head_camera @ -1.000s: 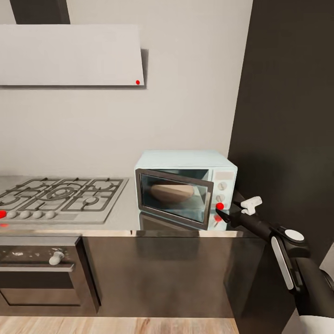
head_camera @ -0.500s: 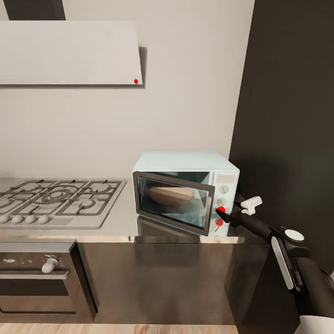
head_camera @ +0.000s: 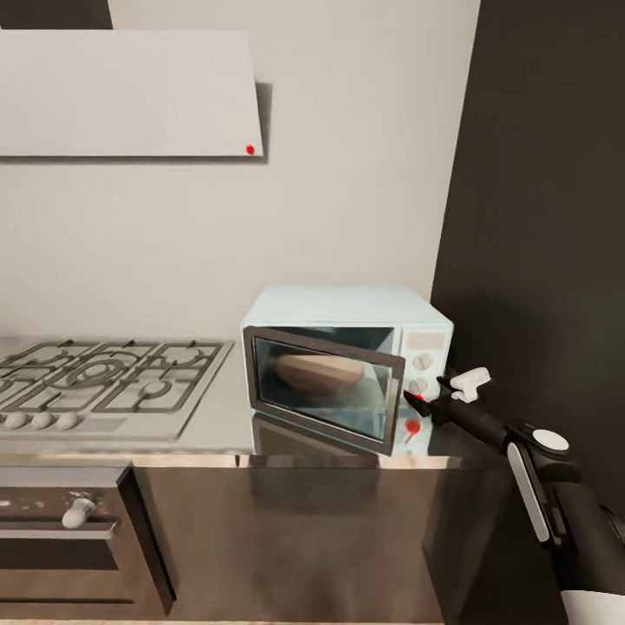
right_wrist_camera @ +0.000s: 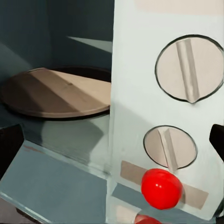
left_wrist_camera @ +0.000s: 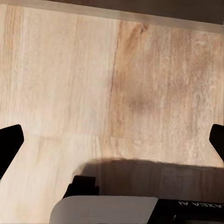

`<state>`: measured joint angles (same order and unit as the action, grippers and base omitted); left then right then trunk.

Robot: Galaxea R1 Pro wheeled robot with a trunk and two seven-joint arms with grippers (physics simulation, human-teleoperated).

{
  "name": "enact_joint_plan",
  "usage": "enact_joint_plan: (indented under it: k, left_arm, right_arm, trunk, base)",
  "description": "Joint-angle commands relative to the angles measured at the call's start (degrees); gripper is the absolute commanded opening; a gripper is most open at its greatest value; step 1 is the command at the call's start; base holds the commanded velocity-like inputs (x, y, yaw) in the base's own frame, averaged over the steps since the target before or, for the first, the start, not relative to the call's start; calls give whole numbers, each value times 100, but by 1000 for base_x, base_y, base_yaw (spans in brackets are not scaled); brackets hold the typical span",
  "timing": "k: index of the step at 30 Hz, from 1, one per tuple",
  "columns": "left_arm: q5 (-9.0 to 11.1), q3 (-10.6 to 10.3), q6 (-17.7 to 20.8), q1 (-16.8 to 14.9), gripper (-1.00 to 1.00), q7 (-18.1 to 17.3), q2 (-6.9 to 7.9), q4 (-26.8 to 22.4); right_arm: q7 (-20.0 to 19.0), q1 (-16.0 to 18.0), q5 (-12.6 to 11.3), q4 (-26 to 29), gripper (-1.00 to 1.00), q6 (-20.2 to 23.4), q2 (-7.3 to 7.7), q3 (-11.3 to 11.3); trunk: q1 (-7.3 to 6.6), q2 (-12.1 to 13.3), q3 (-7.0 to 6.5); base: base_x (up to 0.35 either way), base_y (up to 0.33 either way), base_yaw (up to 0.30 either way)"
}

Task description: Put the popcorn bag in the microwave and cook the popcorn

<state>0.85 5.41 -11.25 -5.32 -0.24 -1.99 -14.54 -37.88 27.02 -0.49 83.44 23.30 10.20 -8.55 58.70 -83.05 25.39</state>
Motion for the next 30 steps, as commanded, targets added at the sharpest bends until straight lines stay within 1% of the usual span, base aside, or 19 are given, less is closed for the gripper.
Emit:
enact_joint_plan:
  k: [1, 10, 13, 19, 26, 30]
  left_arm:
    - [10, 28, -17, -4, 100, -3, -4, 4]
    - [11, 22, -18, -4, 100, -3, -4, 4]
    - [11, 22, -18, -4, 100, -3, -4, 4]
    - [11, 22, -18, -4, 100, -3, -4, 4]
    - [11, 30, -18, -4, 100, -3, -4, 4]
    - [11, 30, -17, -4, 100, -3, -4, 4]
  right_arm:
    - [-27, 5, -5, 6, 100, 43, -1, -7]
    - [-22, 5, 1, 6, 100, 43, -7, -1]
    - [-25, 5, -1, 6, 100, 43, -9, 4]
    - [-20, 5, 1, 6, 100, 43, -11, 25]
    - [-22, 5, -2, 6, 100, 46, -10, 23]
    - [-25, 5, -4, 6, 100, 49, -10, 5]
  trunk:
    - [3, -3, 6]
    - [3, -3, 6]
    - [3, -3, 6]
    - [3, -3, 6]
    - [3, -3, -1]
    - [3, -3, -2]
  base:
    - [264, 0, 0]
    - [40, 0, 5]
    - [0, 0, 189]
    - [0, 0, 60]
    - [0, 0, 240]
    - [0, 0, 55]
